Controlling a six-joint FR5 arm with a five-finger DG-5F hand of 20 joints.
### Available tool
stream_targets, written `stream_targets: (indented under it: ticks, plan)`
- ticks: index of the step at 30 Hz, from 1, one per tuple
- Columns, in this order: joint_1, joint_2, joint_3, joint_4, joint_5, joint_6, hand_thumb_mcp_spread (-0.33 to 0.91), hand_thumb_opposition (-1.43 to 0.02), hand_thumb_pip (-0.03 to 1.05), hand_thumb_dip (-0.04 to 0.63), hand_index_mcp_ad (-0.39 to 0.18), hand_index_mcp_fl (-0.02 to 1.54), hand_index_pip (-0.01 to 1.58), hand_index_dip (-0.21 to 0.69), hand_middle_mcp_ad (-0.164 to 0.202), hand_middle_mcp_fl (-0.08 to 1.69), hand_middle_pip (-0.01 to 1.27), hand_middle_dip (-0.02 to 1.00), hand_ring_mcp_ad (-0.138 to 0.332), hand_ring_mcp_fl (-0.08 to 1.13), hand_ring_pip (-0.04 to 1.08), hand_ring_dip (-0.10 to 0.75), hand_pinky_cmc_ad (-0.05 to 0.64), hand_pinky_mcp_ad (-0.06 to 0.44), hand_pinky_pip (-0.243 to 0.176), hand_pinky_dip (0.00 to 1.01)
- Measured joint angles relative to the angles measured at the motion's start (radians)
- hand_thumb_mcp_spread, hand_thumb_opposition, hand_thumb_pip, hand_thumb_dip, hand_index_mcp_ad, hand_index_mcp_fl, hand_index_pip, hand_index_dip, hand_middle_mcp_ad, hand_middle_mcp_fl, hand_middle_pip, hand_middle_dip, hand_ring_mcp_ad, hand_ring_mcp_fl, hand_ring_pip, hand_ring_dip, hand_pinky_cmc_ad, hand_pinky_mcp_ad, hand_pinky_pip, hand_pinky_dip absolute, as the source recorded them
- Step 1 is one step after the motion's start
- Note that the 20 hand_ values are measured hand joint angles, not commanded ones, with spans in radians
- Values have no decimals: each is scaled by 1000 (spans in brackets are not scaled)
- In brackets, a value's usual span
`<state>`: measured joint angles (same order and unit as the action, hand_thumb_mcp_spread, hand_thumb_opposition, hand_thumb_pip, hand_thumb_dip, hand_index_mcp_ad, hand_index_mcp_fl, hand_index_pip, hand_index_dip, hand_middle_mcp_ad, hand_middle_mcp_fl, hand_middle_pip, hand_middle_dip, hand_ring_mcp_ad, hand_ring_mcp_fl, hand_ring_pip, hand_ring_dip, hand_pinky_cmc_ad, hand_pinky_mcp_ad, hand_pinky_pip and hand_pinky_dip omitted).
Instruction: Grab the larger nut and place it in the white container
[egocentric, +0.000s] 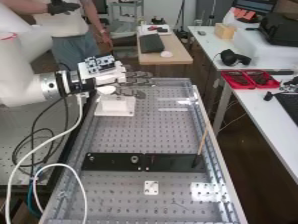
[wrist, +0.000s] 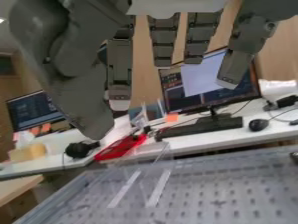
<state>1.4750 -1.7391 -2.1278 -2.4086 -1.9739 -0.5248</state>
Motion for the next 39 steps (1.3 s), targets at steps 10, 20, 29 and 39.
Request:
stream_targets:
  ticks: [10,20,29,39]
  plan:
    - [-63,132,56,-112,203,1,194,-850,740,215,-152,24,967,-148,86,7,133,229,141,-3,145,152,351,312,-101,763]
    - [-92,166,153,-242,371,-40,65,-848,730,143,-84,47,436,-122,86,35,138,237,178,0,122,152,358,344,-105,749]
    - [-98,173,200,-293,417,-71,30,-883,733,141,-70,91,340,-77,87,37,136,239,190,-3,108,155,367,358,-108,721]
    - [-104,158,234,-314,396,-92,19,-894,733,140,-58,105,304,-63,87,54,138,246,190,-3,108,155,379,358,-108,719]
